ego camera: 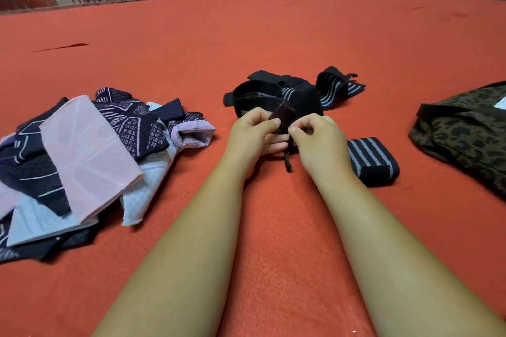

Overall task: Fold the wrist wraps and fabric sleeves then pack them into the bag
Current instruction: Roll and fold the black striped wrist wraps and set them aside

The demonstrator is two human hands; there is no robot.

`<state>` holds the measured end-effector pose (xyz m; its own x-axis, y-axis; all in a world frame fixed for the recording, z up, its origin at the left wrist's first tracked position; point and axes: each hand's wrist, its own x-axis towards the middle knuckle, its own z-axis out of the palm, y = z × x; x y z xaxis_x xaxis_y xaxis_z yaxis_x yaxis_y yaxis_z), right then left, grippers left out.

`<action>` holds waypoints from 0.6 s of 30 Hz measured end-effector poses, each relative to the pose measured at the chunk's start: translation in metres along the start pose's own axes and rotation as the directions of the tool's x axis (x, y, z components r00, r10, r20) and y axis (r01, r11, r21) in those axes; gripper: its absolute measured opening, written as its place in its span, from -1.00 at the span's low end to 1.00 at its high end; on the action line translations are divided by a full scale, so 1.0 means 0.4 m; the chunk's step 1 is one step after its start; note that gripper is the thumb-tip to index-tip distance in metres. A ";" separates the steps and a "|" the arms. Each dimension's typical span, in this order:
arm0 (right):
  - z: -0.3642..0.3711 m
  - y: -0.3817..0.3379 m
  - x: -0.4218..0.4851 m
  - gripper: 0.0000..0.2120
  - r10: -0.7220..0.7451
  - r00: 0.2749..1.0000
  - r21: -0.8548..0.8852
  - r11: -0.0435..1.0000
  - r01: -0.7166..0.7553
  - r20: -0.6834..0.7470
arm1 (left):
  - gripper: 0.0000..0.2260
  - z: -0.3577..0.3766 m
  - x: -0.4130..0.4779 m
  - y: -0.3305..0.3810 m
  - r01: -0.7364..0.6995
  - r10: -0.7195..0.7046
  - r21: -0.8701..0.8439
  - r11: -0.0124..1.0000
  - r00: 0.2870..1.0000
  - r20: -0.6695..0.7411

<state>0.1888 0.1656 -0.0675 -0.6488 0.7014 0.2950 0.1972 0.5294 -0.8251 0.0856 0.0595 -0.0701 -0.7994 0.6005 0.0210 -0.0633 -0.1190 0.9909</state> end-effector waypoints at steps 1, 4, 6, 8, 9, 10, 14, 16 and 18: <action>0.000 0.002 0.001 -0.91 0.014 1.000 -0.023 1.000 -0.014 -0.008 | -0.93 0.003 -0.002 0.005 0.005 -0.005 -0.030 1.000 1.000 -0.005; 0.004 0.010 0.009 -0.84 0.095 0.995 -0.064 0.993 -0.096 -0.022 | -0.87 0.010 0.000 0.020 -0.011 -0.008 -0.152 0.988 0.992 -0.125; 0.006 0.012 0.013 -0.82 0.136 0.990 -0.083 0.987 -0.138 -0.030 | -0.87 0.004 0.006 0.026 -0.071 0.025 -0.167 0.983 0.964 -0.264; 0.005 0.005 0.010 -0.81 0.133 0.991 -0.104 0.985 -0.136 -0.033 | -0.90 -0.005 0.001 0.034 -0.125 0.102 -0.034 0.992 0.916 -0.389; 0.003 -0.002 0.007 -0.81 0.122 0.992 -0.094 0.988 -0.124 -0.021 | -0.92 -0.009 -0.003 0.040 -0.141 0.147 0.047 0.989 0.888 -0.435; 0.001 -0.009 0.002 -0.83 0.110 0.994 -0.076 0.991 -0.110 -0.005 | -0.93 -0.011 -0.007 0.048 -0.158 0.195 0.118 0.980 0.861 -0.469; -0.002 -0.047 -0.023 -0.78 -0.008 0.999 -0.064 0.998 0.011 0.045 | -0.93 -0.019 -0.057 0.118 -0.280 0.392 0.288 0.916 0.778 -0.492; -0.011 -0.078 -0.042 -0.65 -0.078 0.994 -0.064 0.995 0.083 0.074 | -0.88 -0.020 -0.105 0.162 -0.306 0.421 0.300 0.903 0.769 -0.482; -0.024 -0.113 -0.065 -0.44 -0.162 0.981 -0.012 0.986 0.164 0.108 | -0.87 -0.033 -0.151 0.196 -0.294 0.416 0.313 0.903 0.778 -0.472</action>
<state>0.2038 0.1281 -0.0334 -0.7478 0.5509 0.3705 0.0972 0.6430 -0.7597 0.1211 0.0035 0.0046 -0.9297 0.0445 0.3656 0.3642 -0.0365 0.9306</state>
